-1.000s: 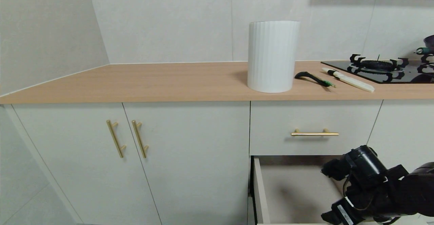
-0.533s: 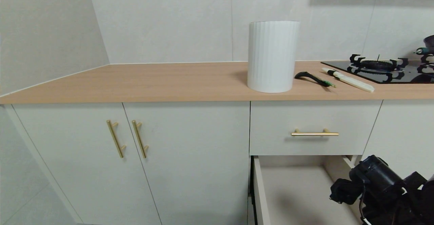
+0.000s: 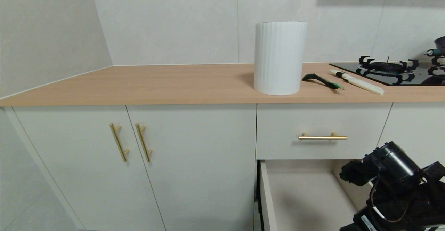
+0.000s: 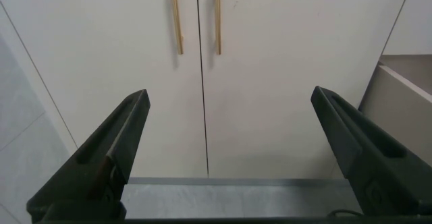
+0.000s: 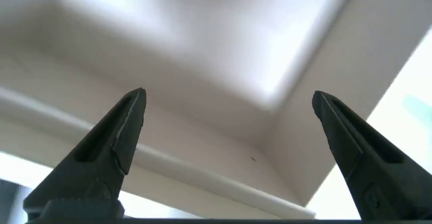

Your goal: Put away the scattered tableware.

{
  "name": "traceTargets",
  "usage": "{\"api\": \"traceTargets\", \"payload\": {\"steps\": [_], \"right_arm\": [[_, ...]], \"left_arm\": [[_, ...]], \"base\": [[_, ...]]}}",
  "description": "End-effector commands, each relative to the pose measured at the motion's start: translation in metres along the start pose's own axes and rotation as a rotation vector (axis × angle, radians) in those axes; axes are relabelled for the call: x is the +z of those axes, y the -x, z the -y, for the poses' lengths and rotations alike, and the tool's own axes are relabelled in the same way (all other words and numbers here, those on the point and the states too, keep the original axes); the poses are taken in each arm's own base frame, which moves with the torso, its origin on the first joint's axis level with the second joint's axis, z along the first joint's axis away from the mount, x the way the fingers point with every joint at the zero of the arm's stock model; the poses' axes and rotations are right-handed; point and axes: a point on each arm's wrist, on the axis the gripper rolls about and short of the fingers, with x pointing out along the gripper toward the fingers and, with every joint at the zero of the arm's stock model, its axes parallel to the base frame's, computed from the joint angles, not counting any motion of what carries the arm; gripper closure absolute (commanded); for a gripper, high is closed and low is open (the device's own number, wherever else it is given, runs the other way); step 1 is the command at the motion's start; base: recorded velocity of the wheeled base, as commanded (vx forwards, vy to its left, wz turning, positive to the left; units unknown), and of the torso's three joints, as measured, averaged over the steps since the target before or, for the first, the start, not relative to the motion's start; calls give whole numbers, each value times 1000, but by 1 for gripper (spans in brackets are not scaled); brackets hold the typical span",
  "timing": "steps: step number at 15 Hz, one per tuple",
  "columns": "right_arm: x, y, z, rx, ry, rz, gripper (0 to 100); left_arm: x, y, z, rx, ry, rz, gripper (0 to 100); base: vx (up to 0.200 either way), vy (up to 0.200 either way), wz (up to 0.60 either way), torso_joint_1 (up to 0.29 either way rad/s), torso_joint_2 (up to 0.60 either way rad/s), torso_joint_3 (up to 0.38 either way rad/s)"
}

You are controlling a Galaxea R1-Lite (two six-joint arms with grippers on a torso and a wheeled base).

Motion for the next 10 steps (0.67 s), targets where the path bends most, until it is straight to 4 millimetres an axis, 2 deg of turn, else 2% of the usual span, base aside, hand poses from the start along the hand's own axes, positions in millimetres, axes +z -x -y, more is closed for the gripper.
{"api": "traceTargets", "payload": {"steps": [1,5,10], "right_arm": [[10,13,9,-5,-60,82,0],[21,23,22,-26,-128,256,0],[21,29,26,-23,-139,286,0]], "left_arm": [[0,0,0,2,0,0,0],[0,0,0,0,0,0,0],[0,0,0,2,0,0,0]], "base": [[0,0,0,0,0,0],[0,0,0,0,0,0],[0,0,0,0,0,0]]}}
